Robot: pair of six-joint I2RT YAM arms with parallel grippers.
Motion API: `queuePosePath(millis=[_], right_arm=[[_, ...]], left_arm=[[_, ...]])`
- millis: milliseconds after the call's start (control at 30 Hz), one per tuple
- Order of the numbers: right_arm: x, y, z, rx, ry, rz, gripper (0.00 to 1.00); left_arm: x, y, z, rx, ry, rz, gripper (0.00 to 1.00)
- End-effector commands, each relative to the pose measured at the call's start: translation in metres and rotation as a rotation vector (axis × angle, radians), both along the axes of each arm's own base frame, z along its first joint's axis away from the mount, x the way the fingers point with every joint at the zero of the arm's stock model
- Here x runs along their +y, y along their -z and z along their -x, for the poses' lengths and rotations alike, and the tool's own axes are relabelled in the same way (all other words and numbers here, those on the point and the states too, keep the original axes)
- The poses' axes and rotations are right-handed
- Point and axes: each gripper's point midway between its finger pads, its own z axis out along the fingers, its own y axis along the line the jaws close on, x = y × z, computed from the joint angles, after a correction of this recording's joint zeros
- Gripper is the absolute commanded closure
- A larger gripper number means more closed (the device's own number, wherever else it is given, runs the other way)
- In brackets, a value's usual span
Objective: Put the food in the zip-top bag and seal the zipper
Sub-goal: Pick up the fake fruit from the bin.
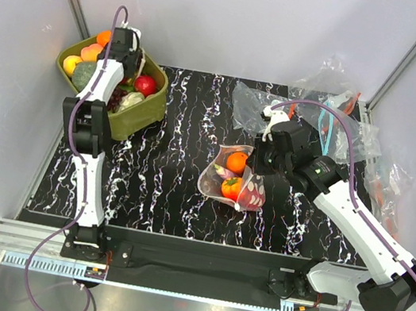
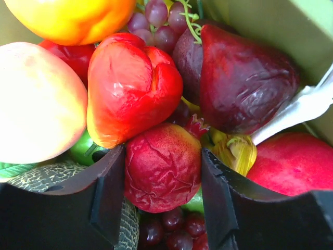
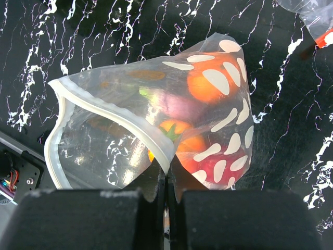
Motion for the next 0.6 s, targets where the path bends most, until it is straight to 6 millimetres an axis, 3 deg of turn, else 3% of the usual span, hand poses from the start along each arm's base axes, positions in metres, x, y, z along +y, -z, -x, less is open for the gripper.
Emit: queuePosePath(millis=[0,100,267,567], right_arm=[[0.005,-0.017,-0.005,-0.060,-0.009,-0.050,1.00],[0.005,-0.017,-0.004,-0.059,-0.012,-0.054,1.00],[0.004,-0.018,-0.005,-0.062,-0.008,-0.053,1.00],[0.003,-0.018,-0.007,-0.055,-0.001,-0.037,1.00]], left_arm=[[-0.006,0.028,0.023,0.104,-0.005,0.090,0.56],[-0.010,0.014,0.022,0.076,0.004,0.104,0.57],[-0.027,-0.034,0.018,-0.024,0.043,0.166,0.59],[-0.085,-0.112,0.041,-0.189,0.154,0.281,0.60]])
